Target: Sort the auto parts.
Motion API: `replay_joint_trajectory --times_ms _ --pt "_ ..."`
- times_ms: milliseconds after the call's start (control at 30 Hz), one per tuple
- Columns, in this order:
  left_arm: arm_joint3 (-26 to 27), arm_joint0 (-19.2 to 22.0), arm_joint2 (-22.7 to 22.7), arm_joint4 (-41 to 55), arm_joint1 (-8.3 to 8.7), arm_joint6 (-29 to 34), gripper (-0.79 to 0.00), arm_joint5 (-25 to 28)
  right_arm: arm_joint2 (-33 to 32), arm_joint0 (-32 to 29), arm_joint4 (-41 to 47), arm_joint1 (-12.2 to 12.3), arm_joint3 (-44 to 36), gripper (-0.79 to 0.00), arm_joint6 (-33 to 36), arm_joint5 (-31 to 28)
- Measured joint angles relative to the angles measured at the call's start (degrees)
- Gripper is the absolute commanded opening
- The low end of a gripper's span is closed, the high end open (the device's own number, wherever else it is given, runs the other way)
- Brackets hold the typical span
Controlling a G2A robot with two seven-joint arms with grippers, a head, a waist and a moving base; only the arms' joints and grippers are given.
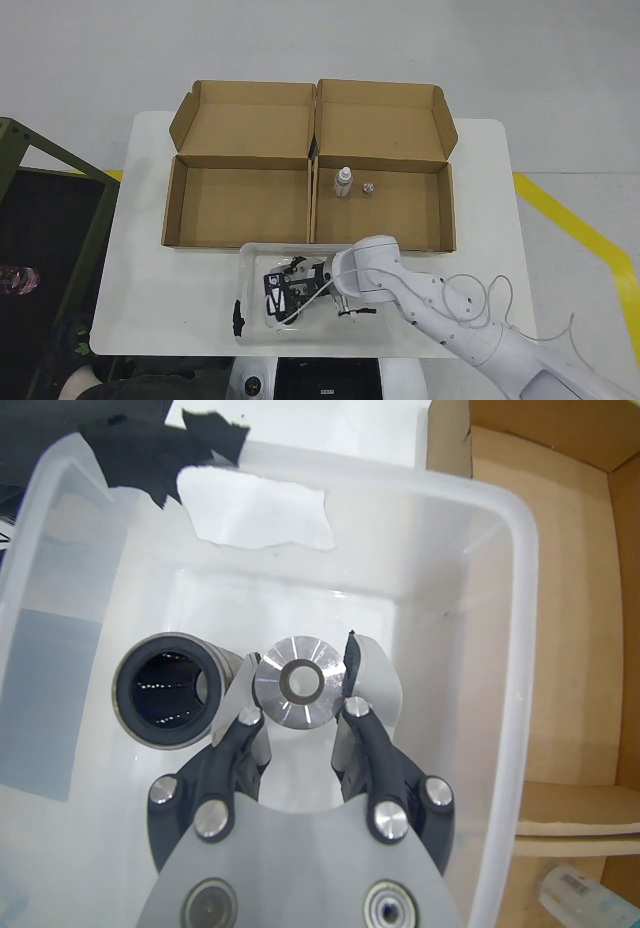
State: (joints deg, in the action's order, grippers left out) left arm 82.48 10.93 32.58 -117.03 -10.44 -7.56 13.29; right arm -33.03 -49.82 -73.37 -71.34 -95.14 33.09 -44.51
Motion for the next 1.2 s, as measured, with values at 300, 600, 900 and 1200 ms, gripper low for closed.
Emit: replay_joint_trajectory --times_ms 300,600,900,1200 --pt "0.0 0.0 0.0 0.0 0.00 0.0 0.000 0.0 -3.1 -2.2 -3.8 1.0 -5.2 -0.785 -6.2 0.1" --pt "0.0 0.0 0.0 0.0 0.00 0.0 0.000 0.0 -7.0 -4.6 -7.7 2.2 -11.4 -0.785 -10.2 -0.3" --pt "0.0 0.0 0.0 0.0 0.00 0.0 0.000 0.0 -11.6 -6.5 -9.8 3.3 -16.9 -0.785 -12.2 -0.1" --pt "0.0 0.0 0.0 0.0 0.00 0.0 0.000 0.0 -13.6 -5.2 -8.5 3.0 -14.9 -0.785 -15.1 1.5"
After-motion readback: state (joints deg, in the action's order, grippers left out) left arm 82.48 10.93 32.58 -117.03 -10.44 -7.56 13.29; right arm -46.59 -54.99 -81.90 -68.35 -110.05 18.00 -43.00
